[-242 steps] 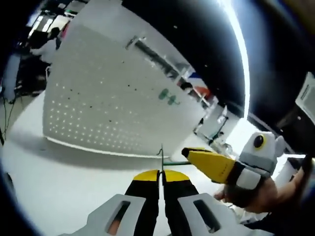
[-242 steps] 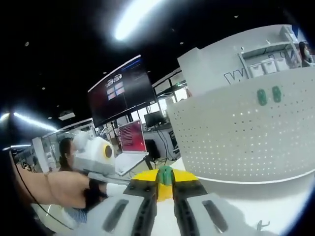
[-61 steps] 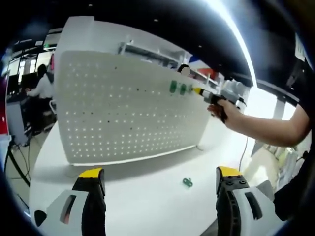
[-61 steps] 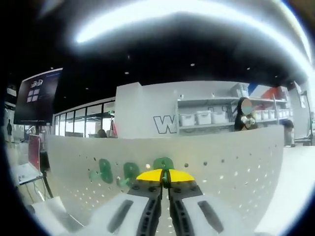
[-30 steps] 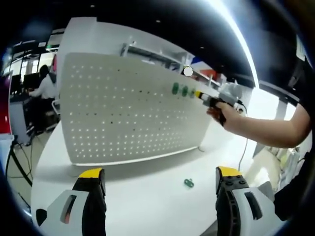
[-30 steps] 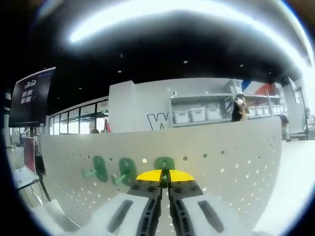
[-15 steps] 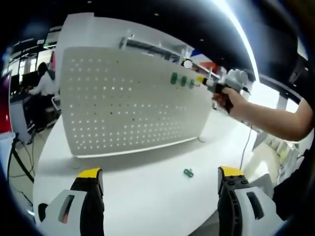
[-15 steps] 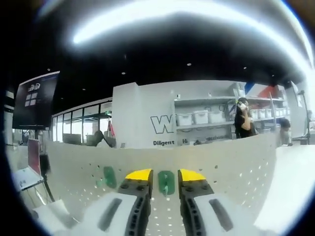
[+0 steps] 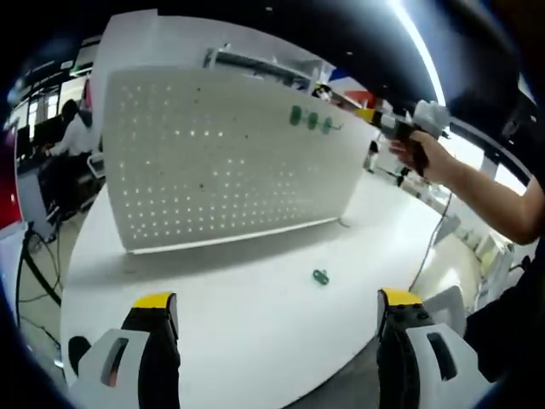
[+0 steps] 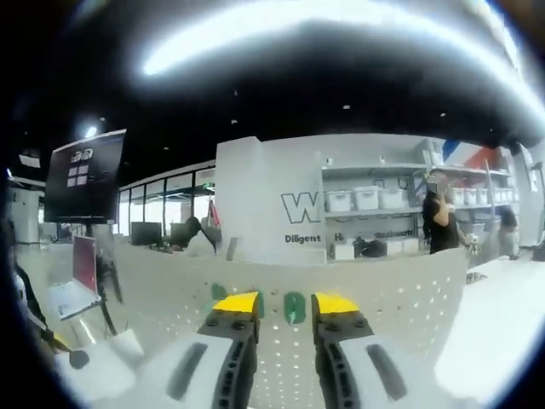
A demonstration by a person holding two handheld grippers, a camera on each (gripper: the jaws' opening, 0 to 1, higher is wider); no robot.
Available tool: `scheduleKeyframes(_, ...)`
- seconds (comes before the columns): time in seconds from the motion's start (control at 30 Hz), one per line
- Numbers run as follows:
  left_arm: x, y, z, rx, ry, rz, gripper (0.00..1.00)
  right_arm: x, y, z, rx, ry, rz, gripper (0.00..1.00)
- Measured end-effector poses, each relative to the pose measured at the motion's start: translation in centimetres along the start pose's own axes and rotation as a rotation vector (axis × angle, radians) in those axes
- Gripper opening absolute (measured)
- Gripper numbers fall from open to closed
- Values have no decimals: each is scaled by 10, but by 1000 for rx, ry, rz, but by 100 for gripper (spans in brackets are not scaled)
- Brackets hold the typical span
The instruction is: Insert the hook assembly into the mounting plate slot until the hook locks in place.
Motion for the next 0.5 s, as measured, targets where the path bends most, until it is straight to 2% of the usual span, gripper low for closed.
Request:
scheduleKeyframes(0.2, 4, 4, 4, -27, 6, 8, 98, -11, 30, 16, -93, 29, -35, 27)
scheduleKeyframes(0.33, 5, 5, 7, -42, 5, 14, 98, -17, 49, 34, -163, -7, -76, 29)
scheduleKeyframes(0.37, 5, 6, 8, -43, 6, 14, 98, -19, 55, 40, -201, -18, -92, 31)
scheduleKeyframes(0.5, 9, 7, 10, -50, 20, 17, 97, -21, 67, 54, -232, -34, -105, 33)
Point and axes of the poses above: the point that each gripper's makers call its tool centre point, and the gripper's own axes: y roughly backward along the fingers, x roughly to its right, z roughly out of its underside, the point moved 8 cm from there along y, roughly backward along the fingers, and after that the axes turned 3 degrees about -z, right-handed, at the moved point
